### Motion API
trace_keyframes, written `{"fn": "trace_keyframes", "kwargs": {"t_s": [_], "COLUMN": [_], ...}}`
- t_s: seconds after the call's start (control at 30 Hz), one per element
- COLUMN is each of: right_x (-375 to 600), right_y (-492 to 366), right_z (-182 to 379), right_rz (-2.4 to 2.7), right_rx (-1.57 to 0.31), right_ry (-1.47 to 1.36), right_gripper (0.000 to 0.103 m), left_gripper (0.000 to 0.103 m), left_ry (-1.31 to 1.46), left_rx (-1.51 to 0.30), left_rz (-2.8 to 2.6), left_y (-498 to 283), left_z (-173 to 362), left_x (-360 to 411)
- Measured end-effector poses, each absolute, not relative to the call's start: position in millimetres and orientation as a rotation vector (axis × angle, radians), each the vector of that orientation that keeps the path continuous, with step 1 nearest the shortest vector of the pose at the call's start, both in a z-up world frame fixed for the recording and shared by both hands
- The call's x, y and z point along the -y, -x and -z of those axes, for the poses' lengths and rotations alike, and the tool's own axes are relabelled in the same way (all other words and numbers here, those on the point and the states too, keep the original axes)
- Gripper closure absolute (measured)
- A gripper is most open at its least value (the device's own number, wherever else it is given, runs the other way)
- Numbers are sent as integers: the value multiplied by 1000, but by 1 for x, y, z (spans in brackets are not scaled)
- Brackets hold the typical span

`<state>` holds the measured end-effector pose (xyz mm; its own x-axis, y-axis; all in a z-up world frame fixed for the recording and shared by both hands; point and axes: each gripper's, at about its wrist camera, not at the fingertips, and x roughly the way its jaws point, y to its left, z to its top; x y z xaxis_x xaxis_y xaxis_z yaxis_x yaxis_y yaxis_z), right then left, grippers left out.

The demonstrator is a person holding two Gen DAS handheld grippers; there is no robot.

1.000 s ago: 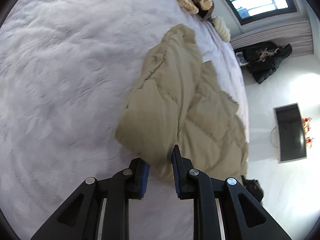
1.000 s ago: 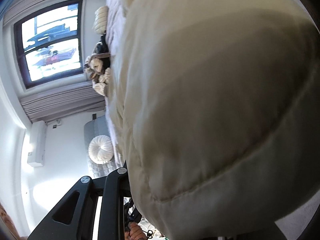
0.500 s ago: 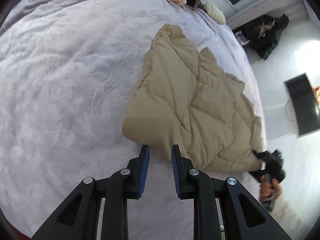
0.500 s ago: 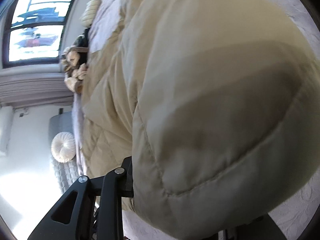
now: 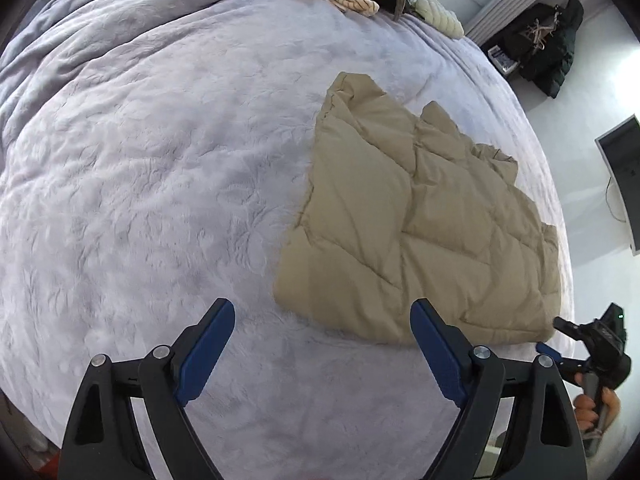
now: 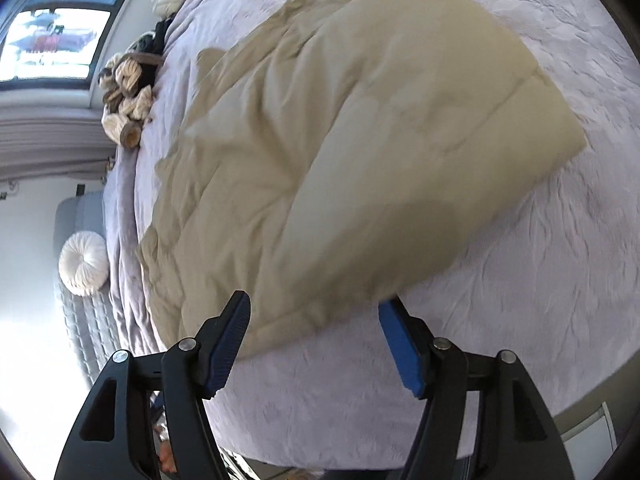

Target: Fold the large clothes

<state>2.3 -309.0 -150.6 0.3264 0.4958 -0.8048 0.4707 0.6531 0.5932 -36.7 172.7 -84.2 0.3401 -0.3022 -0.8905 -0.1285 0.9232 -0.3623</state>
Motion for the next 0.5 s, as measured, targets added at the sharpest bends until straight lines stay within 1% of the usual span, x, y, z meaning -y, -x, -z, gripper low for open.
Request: {"fn": "trace_keyframes", "kwargs": {"t_s": [0.1, 0.3, 0.5], "right_x": [294, 250, 217], "right_y": [-5, -10, -30], "right_z": [148, 122, 119], "right_rz": [-48, -149, -181], "right_rx": [-1297, -1317, -1331], "right_ry": [-881, -713, -642], "right_gripper": [21, 21, 21], "left_gripper": [14, 14, 14], "left_ry": [393, 508, 473], "left_rx": [-1242, -1265, -1317], "left_rz": [141, 222, 150], "left_y": [24, -9, -16], "left_z": [90, 112, 147], "left_x": [-172, -185, -192]}}
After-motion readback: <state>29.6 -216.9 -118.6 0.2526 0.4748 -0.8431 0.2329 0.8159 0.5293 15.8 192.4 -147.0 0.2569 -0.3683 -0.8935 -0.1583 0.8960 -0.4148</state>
